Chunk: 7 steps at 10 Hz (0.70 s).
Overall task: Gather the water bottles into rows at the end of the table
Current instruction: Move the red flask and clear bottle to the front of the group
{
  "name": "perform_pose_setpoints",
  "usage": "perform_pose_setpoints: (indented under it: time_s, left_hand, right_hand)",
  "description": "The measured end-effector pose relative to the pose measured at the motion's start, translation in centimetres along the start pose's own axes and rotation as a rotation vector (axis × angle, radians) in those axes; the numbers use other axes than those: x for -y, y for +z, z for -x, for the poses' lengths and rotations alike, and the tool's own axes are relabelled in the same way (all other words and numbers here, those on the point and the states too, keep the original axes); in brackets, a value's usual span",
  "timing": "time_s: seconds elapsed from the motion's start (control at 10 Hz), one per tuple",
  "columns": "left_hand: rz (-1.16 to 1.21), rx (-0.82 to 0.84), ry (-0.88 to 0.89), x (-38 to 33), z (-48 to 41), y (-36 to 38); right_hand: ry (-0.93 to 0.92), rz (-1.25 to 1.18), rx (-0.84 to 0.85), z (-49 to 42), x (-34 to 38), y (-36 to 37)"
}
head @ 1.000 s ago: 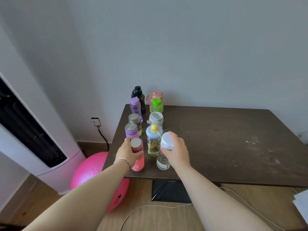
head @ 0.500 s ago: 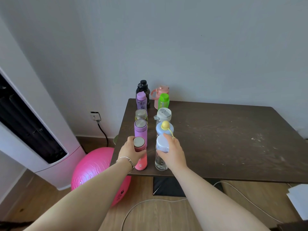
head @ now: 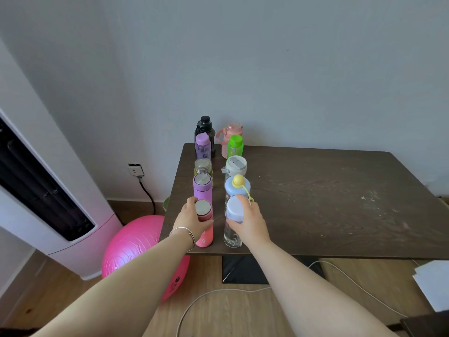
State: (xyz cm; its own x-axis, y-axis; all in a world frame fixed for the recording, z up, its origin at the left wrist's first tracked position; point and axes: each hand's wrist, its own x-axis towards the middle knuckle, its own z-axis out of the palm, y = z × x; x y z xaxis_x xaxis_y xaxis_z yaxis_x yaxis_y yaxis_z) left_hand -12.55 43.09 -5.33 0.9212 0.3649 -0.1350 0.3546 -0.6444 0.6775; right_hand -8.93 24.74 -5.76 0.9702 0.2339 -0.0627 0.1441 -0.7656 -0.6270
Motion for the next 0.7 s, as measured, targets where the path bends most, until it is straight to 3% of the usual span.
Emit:
perform_pose_setpoints:
  time_s: [0.4,0.7]
  left_hand:
    - [-0.12,0.018,0.014,-1.9,0.4,-0.7]
    - [-0.458,-0.065,0.304,-6.3,0.4,-2.2]
  right_hand:
    - [-0.049,0.13,0.086,0.3,0.0,-1.5]
    - [-0.164,0.518,0.051,1.7,-1.9,-7.8]
